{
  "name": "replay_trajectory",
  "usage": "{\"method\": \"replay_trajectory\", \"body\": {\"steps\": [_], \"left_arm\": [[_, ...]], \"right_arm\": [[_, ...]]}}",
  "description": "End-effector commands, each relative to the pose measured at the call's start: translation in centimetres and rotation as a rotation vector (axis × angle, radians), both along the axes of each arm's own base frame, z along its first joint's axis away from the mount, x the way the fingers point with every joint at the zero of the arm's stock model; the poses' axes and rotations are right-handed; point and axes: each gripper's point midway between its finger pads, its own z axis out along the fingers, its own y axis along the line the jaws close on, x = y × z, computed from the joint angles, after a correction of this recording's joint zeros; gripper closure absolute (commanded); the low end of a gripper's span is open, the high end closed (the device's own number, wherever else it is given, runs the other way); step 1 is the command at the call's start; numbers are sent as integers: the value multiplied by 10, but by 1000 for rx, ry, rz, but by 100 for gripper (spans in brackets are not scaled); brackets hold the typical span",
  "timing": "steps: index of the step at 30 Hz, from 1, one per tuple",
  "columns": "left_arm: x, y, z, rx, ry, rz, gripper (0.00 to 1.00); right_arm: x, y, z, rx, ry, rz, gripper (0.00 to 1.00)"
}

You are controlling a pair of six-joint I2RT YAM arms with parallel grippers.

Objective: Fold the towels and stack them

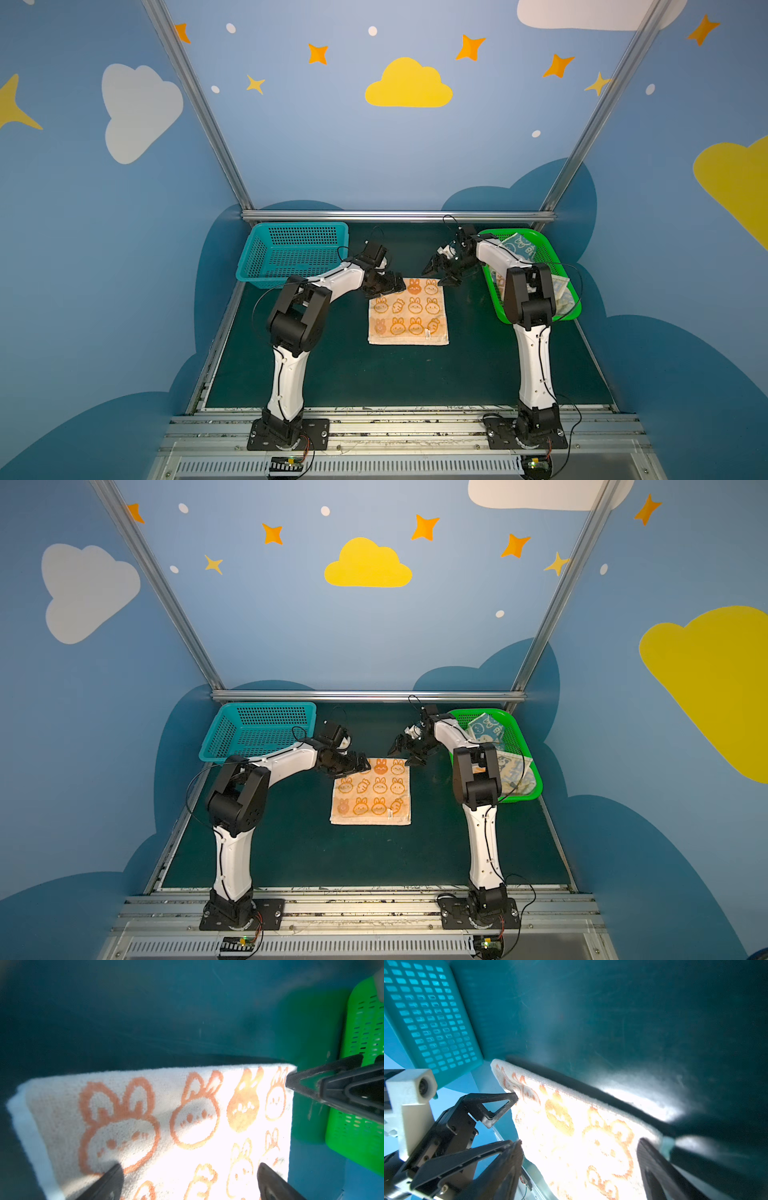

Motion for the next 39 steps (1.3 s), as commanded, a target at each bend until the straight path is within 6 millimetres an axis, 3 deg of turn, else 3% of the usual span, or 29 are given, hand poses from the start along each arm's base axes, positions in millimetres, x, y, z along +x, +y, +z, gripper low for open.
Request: {"method": "replay_trajectory", "body": {"steps": [1, 7, 9, 14, 18, 28, 39], "left_arm": [[-39, 11, -31, 85, 137, 12, 1], [-22, 24, -2, 191, 50, 3, 0], [-10, 30, 9, 243, -4, -10, 0], [12, 35, 28, 310, -100, -52, 0], [19, 35, 28, 306, -94, -89, 0], [12, 35, 18, 256, -76, -106, 0], [5, 52, 8, 253, -32, -74, 0]], "right_arm": [[-24, -15, -22, -106, 65, 16, 14], [-9, -27, 25, -126, -55, 2, 13], [0, -36, 29, -159, -77, -1, 12], [15, -49, 13, -266, -78, 39, 12], [17, -44, 1, -290, -84, 94, 16], [13, -34, -26, -348, -74, 191, 29], [-2, -26, -50, -392, -18, 234, 57]]}}
